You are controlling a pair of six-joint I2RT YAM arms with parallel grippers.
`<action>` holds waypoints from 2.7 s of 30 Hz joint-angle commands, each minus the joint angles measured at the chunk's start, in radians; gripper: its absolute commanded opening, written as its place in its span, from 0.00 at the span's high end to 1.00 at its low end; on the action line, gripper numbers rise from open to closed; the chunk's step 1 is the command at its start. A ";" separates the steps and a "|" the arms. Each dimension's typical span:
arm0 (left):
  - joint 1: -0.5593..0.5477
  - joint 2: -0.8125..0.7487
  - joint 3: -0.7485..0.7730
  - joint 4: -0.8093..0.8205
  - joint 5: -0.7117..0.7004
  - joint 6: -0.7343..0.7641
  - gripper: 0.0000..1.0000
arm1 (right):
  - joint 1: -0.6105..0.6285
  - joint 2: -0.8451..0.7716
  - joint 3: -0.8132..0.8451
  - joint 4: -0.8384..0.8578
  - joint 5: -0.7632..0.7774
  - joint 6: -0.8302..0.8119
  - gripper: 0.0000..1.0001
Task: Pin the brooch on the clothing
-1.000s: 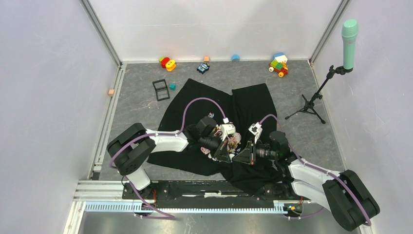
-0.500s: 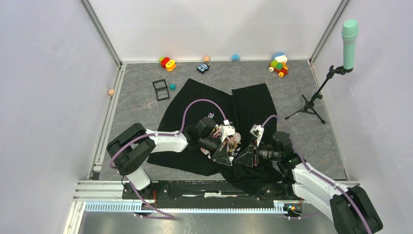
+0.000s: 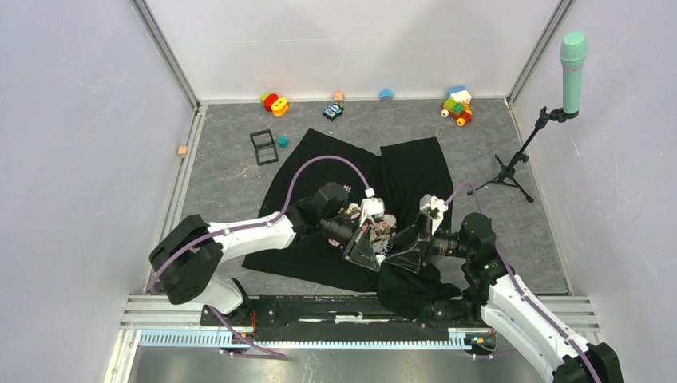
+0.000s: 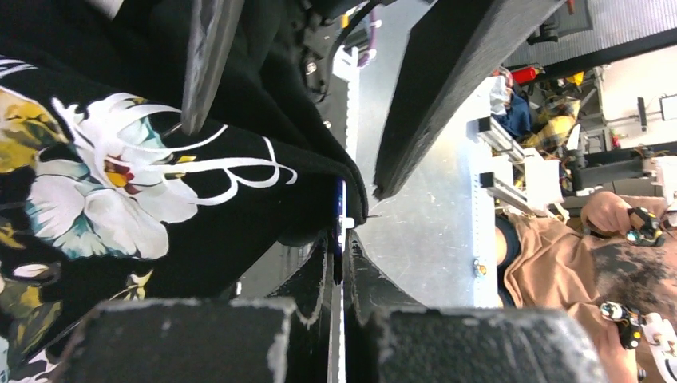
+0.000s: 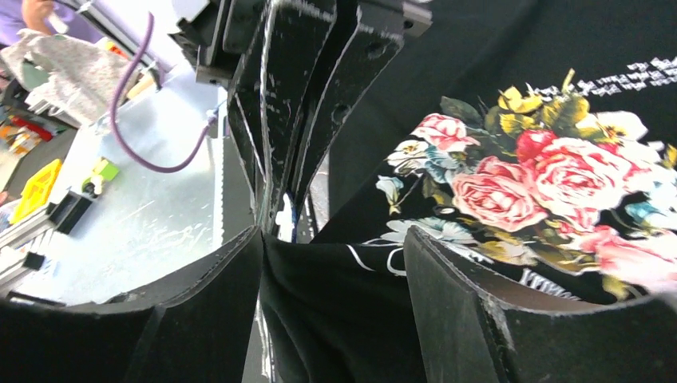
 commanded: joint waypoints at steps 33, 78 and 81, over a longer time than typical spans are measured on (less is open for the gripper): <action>0.027 -0.063 0.193 -0.388 0.200 0.205 0.98 | 0.208 0.015 -0.059 0.404 -0.003 0.221 0.34; 0.023 -0.063 0.185 -0.388 0.207 0.202 0.98 | 0.240 0.139 -0.022 0.350 0.146 0.236 0.74; 0.021 -0.064 0.184 -0.387 0.207 0.202 0.98 | 0.240 0.147 -0.010 0.348 0.148 0.241 0.74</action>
